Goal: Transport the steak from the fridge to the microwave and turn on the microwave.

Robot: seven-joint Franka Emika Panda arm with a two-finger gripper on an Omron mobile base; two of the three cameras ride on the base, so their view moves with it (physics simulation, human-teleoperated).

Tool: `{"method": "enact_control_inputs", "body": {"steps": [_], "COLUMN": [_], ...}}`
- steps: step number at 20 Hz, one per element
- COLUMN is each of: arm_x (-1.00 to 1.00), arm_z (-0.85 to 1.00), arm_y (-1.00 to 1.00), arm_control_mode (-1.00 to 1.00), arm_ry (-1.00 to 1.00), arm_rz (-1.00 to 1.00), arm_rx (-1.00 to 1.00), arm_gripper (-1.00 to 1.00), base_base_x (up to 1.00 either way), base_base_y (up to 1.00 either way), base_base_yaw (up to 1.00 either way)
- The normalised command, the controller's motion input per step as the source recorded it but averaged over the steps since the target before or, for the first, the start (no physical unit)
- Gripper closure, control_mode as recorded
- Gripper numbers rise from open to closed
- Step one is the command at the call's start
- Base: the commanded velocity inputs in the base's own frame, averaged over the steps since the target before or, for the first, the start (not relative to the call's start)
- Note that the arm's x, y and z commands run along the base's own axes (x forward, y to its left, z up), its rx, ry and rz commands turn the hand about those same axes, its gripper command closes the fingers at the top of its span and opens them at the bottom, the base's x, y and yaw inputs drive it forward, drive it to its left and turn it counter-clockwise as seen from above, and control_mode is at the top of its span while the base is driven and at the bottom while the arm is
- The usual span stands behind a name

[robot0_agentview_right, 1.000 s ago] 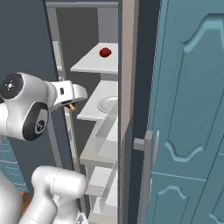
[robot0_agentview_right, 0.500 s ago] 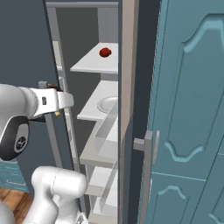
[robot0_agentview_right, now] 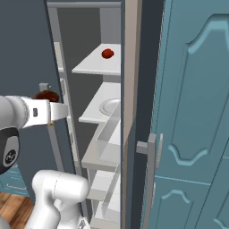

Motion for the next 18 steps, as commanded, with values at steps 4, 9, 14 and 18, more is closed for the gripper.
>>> {"method": "enact_control_inputs", "body": {"steps": [4, 9, 14, 18], "arm_x": [0.00, 0.00, 0.00, 0.00], "arm_z": [0.02, 0.00, 0.00, 0.00], "arm_y": [0.00, -0.12, -0.02, 0.00], "arm_control_mode": [-1.00, -1.00, 1.00, 1.00], "arm_ry": [0.05, 0.00, 0.00, 0.00], "arm_rz": [-0.05, 0.00, 0.00, 0.00], "arm_rx": [0.00, 0.00, 0.00, 0.00], "arm_gripper": [1.00, 1.00, 1.00, 1.00], "base_base_x": [0.00, 0.00, -0.01, -0.17], "base_base_y": [0.00, 0.00, 0.00, 0.00], "base_base_yaw": [0.00, 0.00, 0.00, 0.00]}}
